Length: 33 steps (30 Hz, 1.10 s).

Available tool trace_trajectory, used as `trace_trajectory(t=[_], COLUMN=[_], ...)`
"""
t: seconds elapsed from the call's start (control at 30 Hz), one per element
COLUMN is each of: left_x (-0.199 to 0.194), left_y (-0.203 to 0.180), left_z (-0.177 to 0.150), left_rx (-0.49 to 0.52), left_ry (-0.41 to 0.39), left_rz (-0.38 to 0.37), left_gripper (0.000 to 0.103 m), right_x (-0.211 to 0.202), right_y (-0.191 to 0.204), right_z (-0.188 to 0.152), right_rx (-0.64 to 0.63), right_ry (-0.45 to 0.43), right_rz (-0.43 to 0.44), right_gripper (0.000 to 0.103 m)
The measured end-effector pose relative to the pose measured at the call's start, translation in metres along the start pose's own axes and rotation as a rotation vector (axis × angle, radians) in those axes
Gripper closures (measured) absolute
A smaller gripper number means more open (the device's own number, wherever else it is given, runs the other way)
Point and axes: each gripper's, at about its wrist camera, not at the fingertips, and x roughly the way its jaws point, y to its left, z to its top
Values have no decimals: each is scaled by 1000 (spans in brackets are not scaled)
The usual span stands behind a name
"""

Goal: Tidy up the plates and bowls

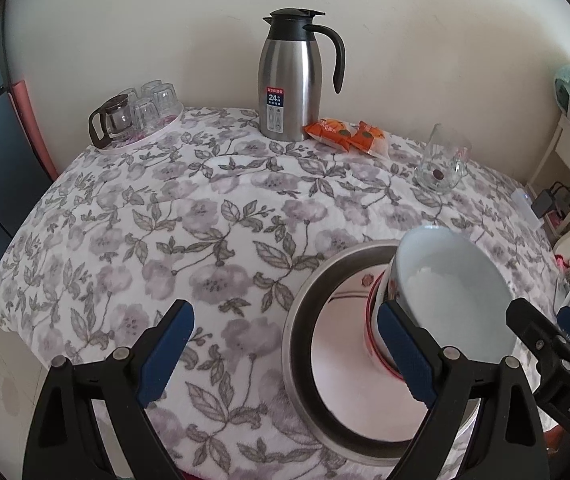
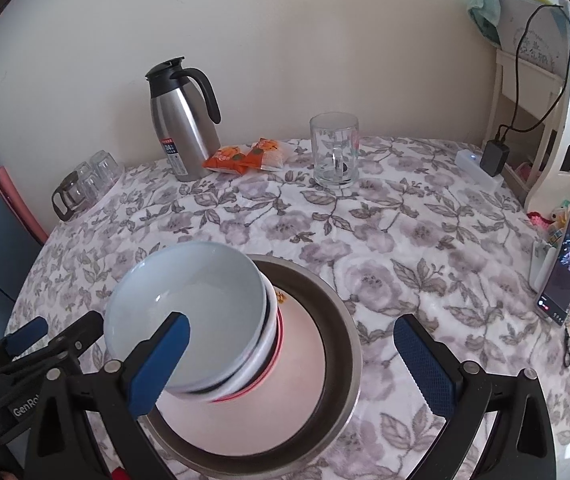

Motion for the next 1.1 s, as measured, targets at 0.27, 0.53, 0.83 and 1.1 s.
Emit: trace_trajectory(t=[0.27,0.53,0.83,1.1], left_x=[-5,-10,-10,-4], left_y=[5,11,13,5], left_z=[-14,-25,-39,-56], left_rx=[-11,-34,-43,-7], left_ry=[16,20,53,112], left_rz=[7,29,54,74], left_gripper=[10,10,10,10], right_x=[-9,-24,-22,-11], right_y=[-5,-7,-10,-15], right_z=[-19,-34,-53,-69], right_rx=[10,20,8,-13], right_ry=[-5,-43,-16,51], right_rz=[-2,25,19,-2], right_gripper=[0,0,0,0])
